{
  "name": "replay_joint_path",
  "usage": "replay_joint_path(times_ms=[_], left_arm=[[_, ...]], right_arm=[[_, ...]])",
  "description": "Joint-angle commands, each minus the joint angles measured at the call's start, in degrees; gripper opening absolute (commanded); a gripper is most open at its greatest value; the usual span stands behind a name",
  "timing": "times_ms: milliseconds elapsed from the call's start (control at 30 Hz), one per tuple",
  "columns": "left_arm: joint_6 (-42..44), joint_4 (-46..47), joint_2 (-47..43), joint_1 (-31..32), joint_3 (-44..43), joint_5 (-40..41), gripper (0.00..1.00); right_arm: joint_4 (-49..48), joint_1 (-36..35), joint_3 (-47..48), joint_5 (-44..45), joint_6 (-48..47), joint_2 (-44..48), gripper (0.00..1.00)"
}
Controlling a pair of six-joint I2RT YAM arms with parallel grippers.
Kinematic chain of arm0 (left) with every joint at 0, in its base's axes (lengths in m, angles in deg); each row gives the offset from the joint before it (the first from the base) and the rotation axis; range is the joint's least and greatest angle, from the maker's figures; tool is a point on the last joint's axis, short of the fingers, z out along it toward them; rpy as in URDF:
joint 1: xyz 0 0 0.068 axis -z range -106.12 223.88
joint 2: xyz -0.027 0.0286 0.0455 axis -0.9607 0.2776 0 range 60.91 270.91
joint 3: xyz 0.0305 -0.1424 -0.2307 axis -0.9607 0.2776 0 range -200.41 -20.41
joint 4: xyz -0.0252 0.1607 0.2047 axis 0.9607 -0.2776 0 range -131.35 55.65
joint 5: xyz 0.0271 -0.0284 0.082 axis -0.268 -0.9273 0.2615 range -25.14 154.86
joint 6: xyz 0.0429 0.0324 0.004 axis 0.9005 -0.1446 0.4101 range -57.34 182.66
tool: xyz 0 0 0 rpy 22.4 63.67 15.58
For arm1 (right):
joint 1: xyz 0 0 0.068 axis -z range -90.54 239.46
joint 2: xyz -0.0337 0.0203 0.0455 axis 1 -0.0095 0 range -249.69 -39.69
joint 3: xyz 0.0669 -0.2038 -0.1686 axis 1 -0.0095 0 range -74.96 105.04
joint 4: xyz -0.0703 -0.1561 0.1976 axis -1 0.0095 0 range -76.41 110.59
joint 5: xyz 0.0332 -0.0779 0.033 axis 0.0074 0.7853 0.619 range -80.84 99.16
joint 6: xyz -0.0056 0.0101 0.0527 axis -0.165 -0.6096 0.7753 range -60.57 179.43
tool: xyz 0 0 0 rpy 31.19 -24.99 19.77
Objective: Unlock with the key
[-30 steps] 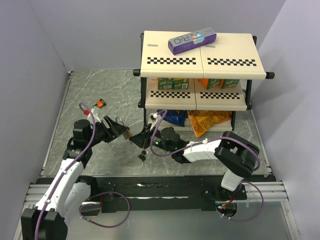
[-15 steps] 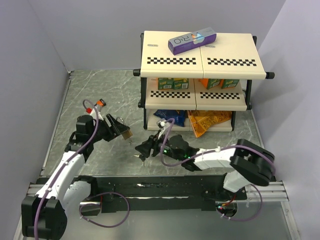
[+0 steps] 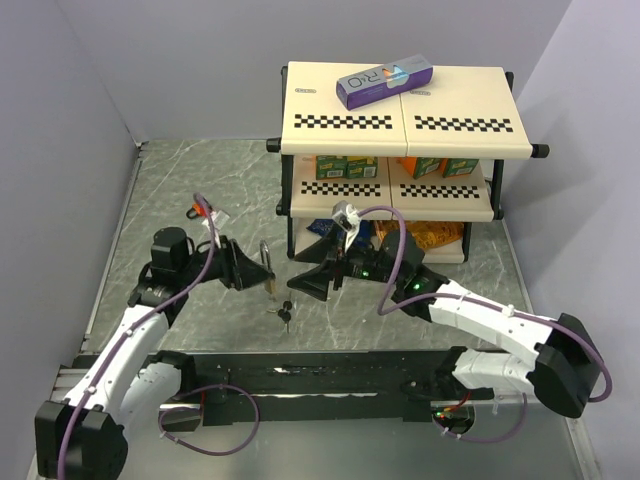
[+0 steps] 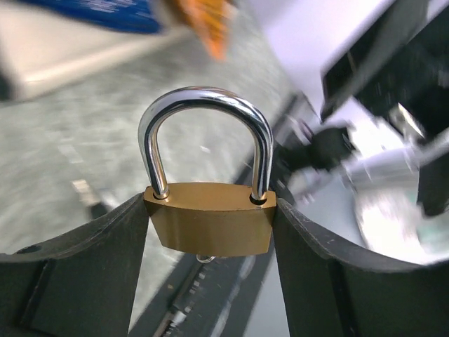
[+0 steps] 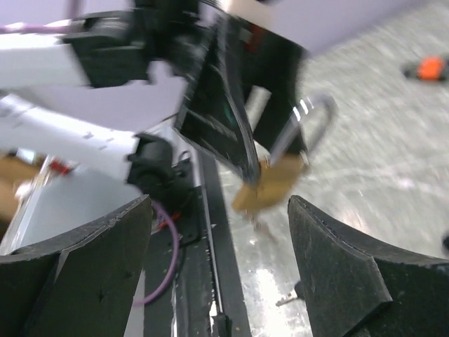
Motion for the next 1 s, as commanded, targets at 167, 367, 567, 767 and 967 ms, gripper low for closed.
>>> replay_joint_path(times_ms=[167,367,567,767,967], left_arm=[[-0.71,11.5,-1.98,8.08,-1.54,-16.96,0.01],[-2.46,13.96,-1.98,11.33,-1.01,-19.77,0.01],[-4.13,15.98,-2.06,12.91,-0.66,-21.53,0.01],[-4.75,16.86,-2.15,13.18,-0.48,-22.06,0.01],[-4.49,16.51,-1.89,13.36,-0.66,-21.88,0.01]], right_arm=[[8.25,0.24,10.99,-13.65,-10.55,3.14,0.85],[14.67,0.33,17.67,-19.54,-14.69,-1.07,0.86],[17.56,0.06,21.63,-23.68,-16.18,-5.47,0.86],[19.68,0.15,22.69,-29.39,-16.54,-7.5,0.84],[24.96,0.15,22.78,-29.66,-19.18,-7.85,0.81]])
